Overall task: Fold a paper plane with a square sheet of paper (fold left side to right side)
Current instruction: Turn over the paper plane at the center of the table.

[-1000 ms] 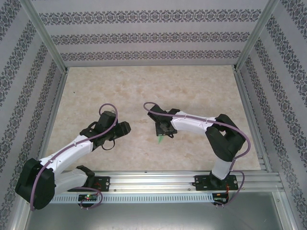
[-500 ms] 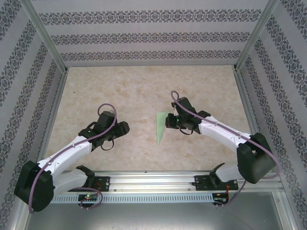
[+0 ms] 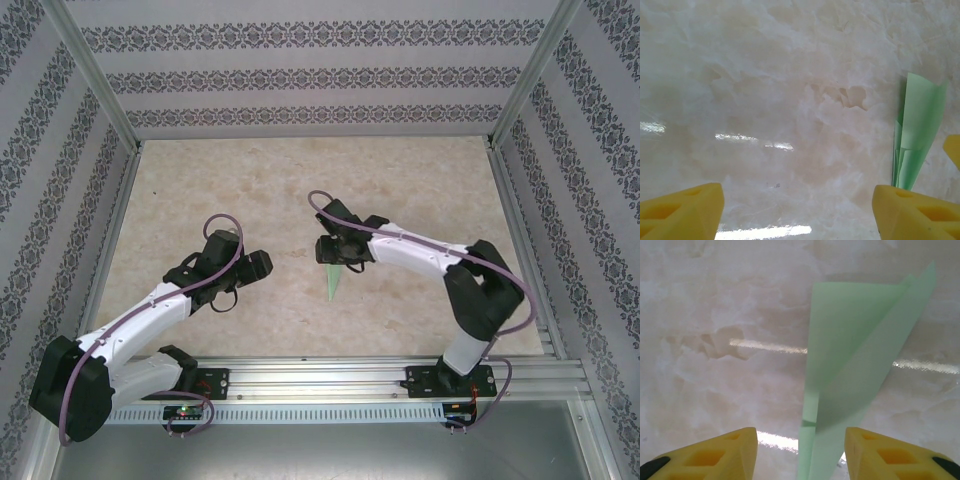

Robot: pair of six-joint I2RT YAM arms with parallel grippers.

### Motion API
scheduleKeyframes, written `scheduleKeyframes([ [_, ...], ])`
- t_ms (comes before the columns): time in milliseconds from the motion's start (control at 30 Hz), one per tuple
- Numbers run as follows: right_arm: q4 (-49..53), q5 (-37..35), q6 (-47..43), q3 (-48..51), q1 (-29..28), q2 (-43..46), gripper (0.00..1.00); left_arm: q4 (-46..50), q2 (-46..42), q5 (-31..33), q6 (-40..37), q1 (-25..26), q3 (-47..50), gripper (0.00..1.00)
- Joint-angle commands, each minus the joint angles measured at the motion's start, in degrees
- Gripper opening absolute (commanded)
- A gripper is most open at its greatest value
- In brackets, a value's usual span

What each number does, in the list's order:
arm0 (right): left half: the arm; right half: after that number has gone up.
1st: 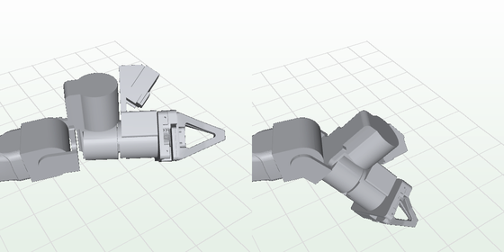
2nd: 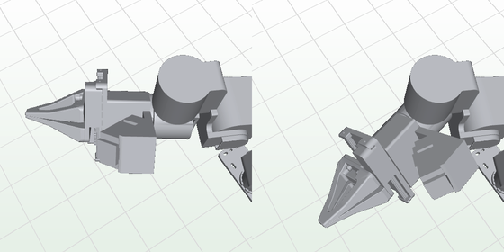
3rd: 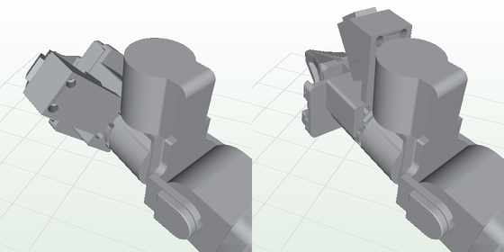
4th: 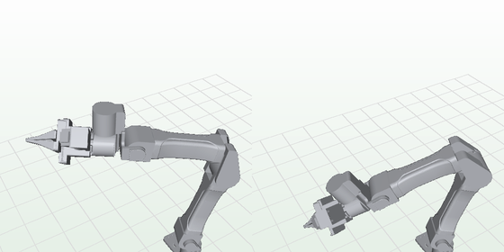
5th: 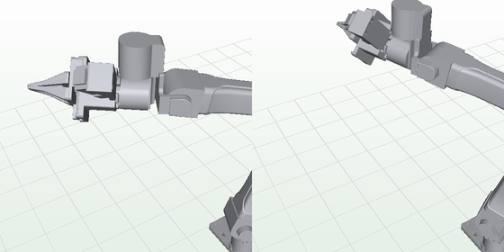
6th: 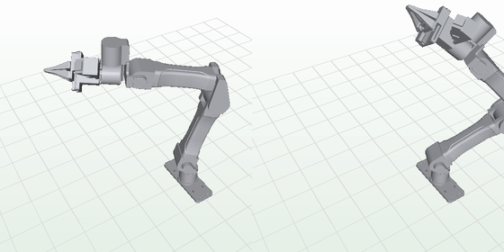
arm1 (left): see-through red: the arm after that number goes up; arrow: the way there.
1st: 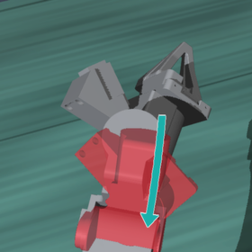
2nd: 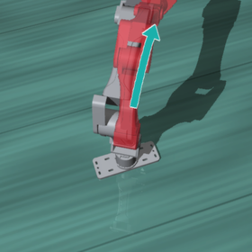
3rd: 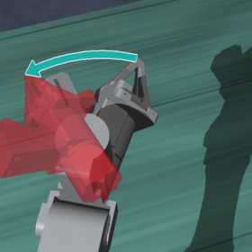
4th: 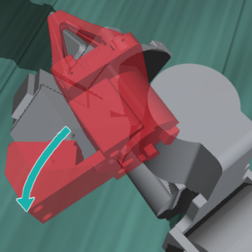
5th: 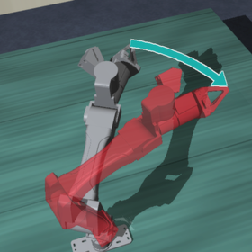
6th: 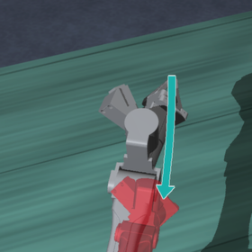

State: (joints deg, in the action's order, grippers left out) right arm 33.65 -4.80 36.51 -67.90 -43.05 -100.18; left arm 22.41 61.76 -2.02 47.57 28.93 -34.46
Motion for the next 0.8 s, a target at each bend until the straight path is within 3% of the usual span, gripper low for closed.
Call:
scheduleKeyframes([
  [0, 6.4, -7.7, 1.7, -3.3, -0.9, -3.6, 0.50, 0.8, -0.9, 0.7, -1.1, 0.1, -0.4, 0.82],
  [233, 9.4, -10.9, 2.0, -4.1, -1.3, -6.2, 0.40, 0.1, -0.3, 0.4, -1.1, 0.0, -0.1, 0.84],
  [367, 8.1, -9.6, 2.1, -1.4, -0.9, -3.3, 0.24, -0.2, 0.3, 0.2, -1.1, 0.1, 0.0, 0.84],
  [467, 4.7, -5.8, 0.9, 1.8, -0.3, 0.8, 0.06, -0.1, 0.4, 0.0, -1.2, 0.0, -0.3, 0.84],
  [533, 1.9, -2.2, -1.0, 3.7, 0.2, 3.9, 0.00, 0.1, 0.4, 0.2, -1.0, 0.0, -0.3, 0.84],
  [767, -3.2, 9.2, -4.9, 6.7, 0.3, 13.9, 0.00, 0.7, 0.3, 0.5, -1.0, 0.0, -0.9, 0.85],
])
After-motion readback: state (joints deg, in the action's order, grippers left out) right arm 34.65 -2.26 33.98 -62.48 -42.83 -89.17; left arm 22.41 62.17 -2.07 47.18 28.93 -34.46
